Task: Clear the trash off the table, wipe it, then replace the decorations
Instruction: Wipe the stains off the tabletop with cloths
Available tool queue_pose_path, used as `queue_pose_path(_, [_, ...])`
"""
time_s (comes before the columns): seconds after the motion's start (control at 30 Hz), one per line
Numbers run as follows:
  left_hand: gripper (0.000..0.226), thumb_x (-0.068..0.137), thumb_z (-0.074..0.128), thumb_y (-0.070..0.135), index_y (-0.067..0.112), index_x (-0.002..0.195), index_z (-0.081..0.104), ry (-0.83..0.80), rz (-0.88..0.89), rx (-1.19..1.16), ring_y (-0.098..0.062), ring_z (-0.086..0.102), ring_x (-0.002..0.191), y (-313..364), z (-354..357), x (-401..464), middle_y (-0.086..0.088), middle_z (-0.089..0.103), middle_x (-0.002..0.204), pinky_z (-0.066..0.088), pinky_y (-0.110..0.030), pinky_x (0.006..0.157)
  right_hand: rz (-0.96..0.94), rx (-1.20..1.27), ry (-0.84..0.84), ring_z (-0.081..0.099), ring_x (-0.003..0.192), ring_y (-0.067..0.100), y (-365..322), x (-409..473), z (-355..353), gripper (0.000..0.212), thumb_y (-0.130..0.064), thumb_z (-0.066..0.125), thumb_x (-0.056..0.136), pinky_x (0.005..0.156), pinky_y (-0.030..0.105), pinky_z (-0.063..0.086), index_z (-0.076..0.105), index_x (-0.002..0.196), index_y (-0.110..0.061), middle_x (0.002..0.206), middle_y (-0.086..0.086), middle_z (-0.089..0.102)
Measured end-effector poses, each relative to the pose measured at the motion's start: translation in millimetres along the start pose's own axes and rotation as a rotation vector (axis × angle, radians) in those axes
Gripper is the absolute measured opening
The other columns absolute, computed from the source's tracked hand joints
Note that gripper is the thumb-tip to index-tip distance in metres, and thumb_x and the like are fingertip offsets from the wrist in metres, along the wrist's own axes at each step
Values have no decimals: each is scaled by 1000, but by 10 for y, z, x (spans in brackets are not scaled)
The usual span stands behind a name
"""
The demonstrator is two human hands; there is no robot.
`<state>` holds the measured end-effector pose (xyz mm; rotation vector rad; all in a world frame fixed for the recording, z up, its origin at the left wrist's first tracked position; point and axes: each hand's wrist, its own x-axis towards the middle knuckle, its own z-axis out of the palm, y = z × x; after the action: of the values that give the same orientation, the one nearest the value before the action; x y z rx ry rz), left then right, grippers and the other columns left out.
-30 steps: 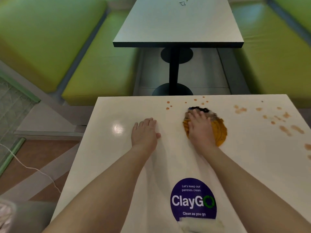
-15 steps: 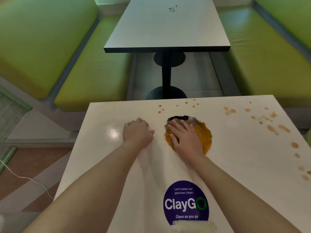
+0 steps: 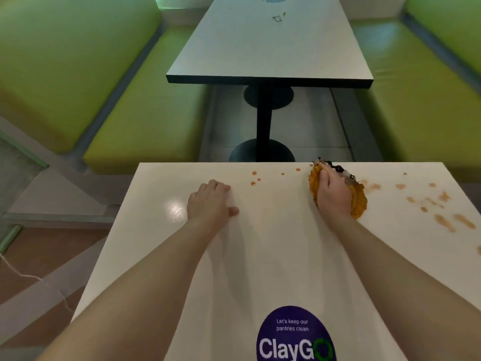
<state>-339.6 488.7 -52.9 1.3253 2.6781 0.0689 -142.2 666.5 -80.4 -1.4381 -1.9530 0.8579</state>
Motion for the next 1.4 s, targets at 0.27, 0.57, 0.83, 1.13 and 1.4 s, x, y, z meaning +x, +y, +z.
queue_pose_path(0.27, [69,82,66,59,30,141,44,4,-12,26,-19,43,126,1,-8,70,4,46,138,38,-33,99,-283,-220,-289,21,148,15,-476,-134,604,45,-32,22,108,122,35,8,37,150,-25,158,-5,32])
queue_pose_path(0.57, [67,85,64,58,29,142,43,12,-18,36,-19,44,127,52,-22,30,3,46,140,38,-33,99,-306,-128,-338,20,148,14,-565,-171,787,46,-32,25,108,123,34,8,34,152,-24,160,-6,28])
queue_pose_path(0.83, [69,83,65,60,30,141,44,21,-30,43,-18,44,126,35,-23,43,4,47,139,38,-33,99,-563,-433,-441,9,151,12,-494,-408,702,46,-36,27,107,122,34,0,30,153,-31,161,-11,20])
queue_pose_path(1.13, [68,84,65,58,29,142,44,33,-20,32,-20,45,126,16,-8,43,2,47,140,38,-33,99,-332,-609,-303,1,152,20,-540,-47,799,54,-40,15,106,123,41,0,12,157,-24,165,-3,6])
queue_pose_path(1.4, [67,85,64,56,29,142,43,22,-21,29,-19,44,126,32,-21,23,2,46,140,37,-33,99,-538,-554,-371,8,151,16,-357,-63,581,47,-35,18,107,123,37,3,23,154,-30,163,-7,16])
